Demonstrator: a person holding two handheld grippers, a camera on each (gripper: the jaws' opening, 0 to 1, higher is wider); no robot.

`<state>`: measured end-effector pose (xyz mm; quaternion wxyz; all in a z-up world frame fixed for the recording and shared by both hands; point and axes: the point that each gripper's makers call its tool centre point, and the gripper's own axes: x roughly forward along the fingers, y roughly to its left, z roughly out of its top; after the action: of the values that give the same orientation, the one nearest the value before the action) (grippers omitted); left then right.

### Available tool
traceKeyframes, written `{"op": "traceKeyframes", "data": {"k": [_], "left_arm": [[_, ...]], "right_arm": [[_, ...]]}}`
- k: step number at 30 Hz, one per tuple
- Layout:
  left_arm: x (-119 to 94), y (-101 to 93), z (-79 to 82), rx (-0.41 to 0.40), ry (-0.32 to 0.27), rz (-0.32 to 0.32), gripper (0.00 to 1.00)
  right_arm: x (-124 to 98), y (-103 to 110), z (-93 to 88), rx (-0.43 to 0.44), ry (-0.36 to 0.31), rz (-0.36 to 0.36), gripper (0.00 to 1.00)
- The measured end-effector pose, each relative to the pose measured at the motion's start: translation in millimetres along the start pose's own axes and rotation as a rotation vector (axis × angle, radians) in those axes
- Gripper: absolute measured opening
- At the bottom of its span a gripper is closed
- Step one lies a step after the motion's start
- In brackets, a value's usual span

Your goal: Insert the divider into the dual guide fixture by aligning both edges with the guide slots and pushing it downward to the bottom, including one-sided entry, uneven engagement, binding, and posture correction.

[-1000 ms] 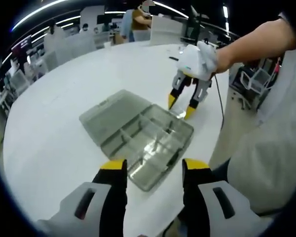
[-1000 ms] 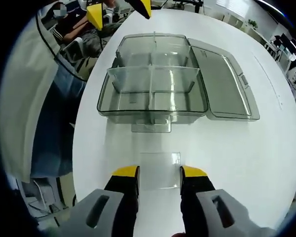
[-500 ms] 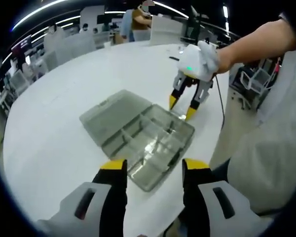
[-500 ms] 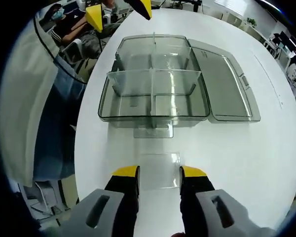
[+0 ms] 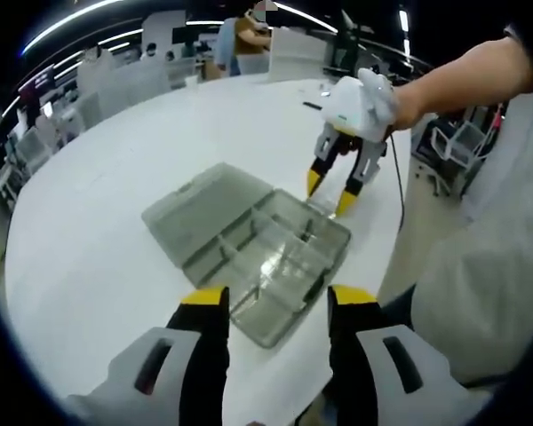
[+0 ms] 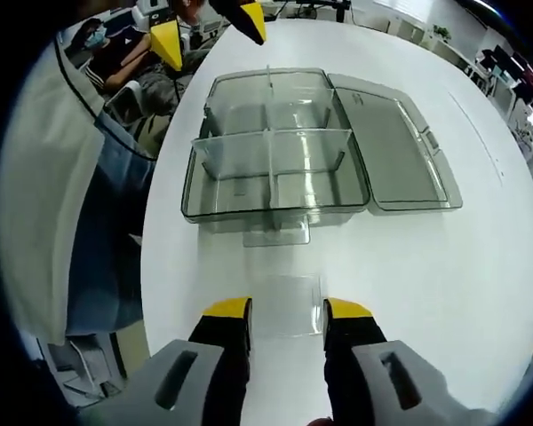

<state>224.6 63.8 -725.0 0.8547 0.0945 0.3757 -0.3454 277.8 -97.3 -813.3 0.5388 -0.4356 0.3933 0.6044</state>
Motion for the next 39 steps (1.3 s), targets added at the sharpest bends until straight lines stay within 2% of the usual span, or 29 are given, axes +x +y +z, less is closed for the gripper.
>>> {"op": "traceKeyframes", "data": {"k": [15,24,39], "left_arm": [[8.8,-5.0,10.4,0.012,0.000,-0.029,0.42],[14.6,-10.6,20.9,0.014,-0.007,-0.050,0.42],[26.7,-23.2,28.4,0.006,-0.006,-0.092,0.40]], "right_arm": [[-22.3,5.9,6.2,0.006,-0.032,-0.039,0.27],[-37.4,9.9,17.4,0.005,-0.068,-0.074,0.27],[-59.0,17.3,40.4,-0.005,-0.129,-0.128,0.27]]}}
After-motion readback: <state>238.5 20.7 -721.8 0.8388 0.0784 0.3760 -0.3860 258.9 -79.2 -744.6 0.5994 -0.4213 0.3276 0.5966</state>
